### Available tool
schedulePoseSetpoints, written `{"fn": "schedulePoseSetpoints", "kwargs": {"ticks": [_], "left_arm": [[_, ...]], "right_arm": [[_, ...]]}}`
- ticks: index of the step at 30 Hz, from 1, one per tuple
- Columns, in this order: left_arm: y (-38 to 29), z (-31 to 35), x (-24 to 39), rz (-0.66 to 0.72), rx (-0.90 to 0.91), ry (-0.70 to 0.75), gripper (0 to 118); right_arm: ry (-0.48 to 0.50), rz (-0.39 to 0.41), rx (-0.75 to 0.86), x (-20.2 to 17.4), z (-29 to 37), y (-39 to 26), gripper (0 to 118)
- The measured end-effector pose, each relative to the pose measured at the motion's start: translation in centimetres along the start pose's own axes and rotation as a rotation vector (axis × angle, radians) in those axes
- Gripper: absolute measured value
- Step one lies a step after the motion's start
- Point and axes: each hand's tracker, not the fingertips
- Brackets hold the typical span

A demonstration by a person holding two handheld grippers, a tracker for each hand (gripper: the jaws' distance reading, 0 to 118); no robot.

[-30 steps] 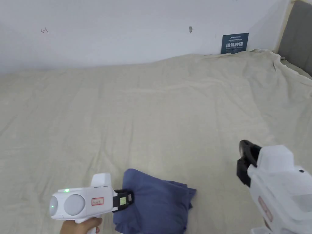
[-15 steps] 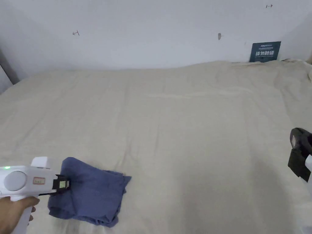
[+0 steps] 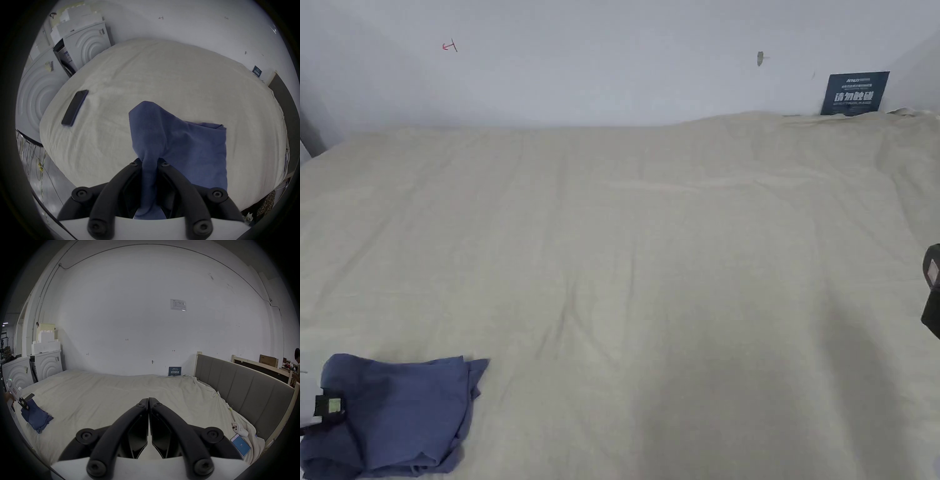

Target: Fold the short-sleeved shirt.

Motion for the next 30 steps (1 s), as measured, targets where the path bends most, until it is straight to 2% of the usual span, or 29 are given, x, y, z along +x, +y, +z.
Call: {"fn": "schedulePoseSetpoints", "kwargs": {"ticks": [4, 5, 10, 12, 16, 20, 27, 30], "left_arm": [[-0.6, -0.4, 0.8, 0.019, -0.006, 0.03, 16], [-0.6, -0.4, 1.0, 0.022, -0.009, 0.046, 23], [-1.0, 0.4, 2.0, 0.016, -0.007, 0.187, 95], [-1.2, 1.7, 2.4, 0.02, 0.02, 0.189, 109], [-0.9, 5.8, 3.8, 0.042, 0.14, 0.157, 109], [-0.7, 11.6, 5.9, 0.064, 0.337, 0.118, 109], [-1.3, 21.3, 11.9, 0.001, 0.707, 0.07, 109], [-2.0, 24.1, 14.8, -0.018, 0.877, 0.041, 116]], "right_arm": [[0.009, 0.009, -0.018, 0.5, -0.6, -0.4, 0], [0.012, 0.01, -0.02, 0.5, -0.6, -0.3, 0], [0.023, -0.004, -0.024, 0.8, -0.3, 0.1, 0], [0.025, -0.011, -0.023, 1.0, 0.0, 0.3, 0], [0.03, -0.017, -0.024, 1.7, 0.5, 0.6, 0], [0.032, -0.023, -0.019, 2.7, 0.6, 1.0, 0], [0.028, -0.024, 0.023, 3.6, 1.4, 2.5, 0], [0.03, -0.029, 0.048, 3.8, 1.9, 3.1, 0]]}}
